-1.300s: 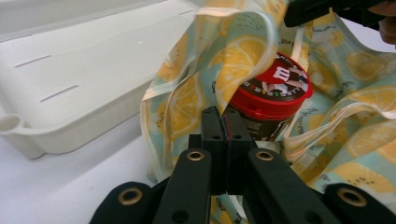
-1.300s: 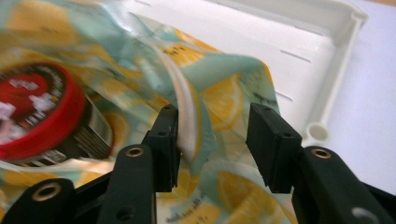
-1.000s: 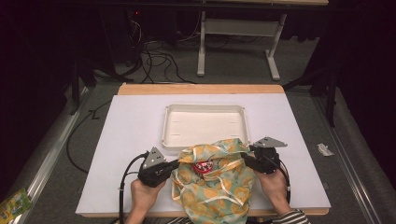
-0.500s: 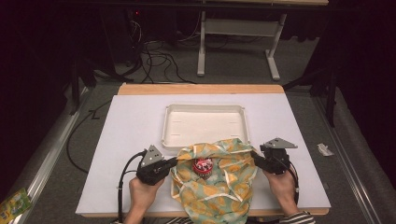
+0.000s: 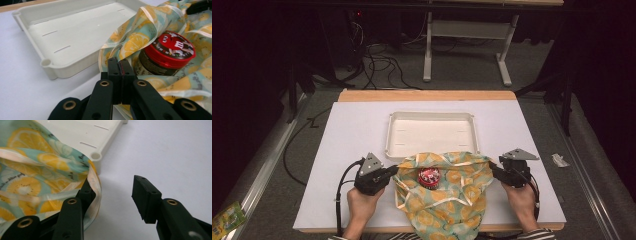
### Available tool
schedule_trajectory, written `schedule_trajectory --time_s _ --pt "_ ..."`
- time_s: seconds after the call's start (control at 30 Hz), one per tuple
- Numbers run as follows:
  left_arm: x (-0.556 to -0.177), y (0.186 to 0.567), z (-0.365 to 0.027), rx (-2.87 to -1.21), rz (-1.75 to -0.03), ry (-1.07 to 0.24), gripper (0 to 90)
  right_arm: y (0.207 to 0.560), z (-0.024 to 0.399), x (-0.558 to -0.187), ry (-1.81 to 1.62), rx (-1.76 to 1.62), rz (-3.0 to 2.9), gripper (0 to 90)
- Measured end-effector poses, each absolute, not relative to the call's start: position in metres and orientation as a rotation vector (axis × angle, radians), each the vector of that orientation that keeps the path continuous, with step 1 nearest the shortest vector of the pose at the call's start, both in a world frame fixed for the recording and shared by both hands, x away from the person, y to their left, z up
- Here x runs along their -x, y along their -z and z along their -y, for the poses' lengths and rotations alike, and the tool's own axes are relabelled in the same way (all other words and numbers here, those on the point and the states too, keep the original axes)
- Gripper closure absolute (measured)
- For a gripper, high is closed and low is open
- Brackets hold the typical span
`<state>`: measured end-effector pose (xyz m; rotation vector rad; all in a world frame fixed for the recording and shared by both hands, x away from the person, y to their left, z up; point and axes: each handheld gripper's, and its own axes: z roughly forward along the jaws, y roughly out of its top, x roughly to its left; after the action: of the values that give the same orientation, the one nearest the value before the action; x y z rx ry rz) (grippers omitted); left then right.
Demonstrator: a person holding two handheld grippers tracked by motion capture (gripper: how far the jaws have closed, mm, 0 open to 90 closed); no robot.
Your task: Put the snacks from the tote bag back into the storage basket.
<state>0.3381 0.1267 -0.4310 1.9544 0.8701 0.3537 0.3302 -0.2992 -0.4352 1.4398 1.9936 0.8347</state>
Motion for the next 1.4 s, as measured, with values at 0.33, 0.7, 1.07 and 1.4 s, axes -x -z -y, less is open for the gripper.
schedule_trajectory --time_s 0.33,0.7,1.07,1.4 --pt "-0.339 0.434 -0.123 -1.968 -0.889 -0.321 79.8 0.438 0.307 -0.328 -0.86 -1.444 -2.022 67.7" --pt "-0.329 0.451 -0.124 -1.986 -0.999 -0.266 55.2 0.439 0.305 -0.327 -0.912 -1.409 -2.088 82.4" --pt "-0.333 0.458 -0.123 -2.028 -0.984 -0.258 89.2 0.442 0.308 -0.327 -0.902 -1.406 -2.097 86.0" --pt "-0.343 0.443 -0.132 -2.001 -0.984 -0.321 89.5 0.447 0.311 -0.327 -0.884 -1.416 -2.111 89.2"
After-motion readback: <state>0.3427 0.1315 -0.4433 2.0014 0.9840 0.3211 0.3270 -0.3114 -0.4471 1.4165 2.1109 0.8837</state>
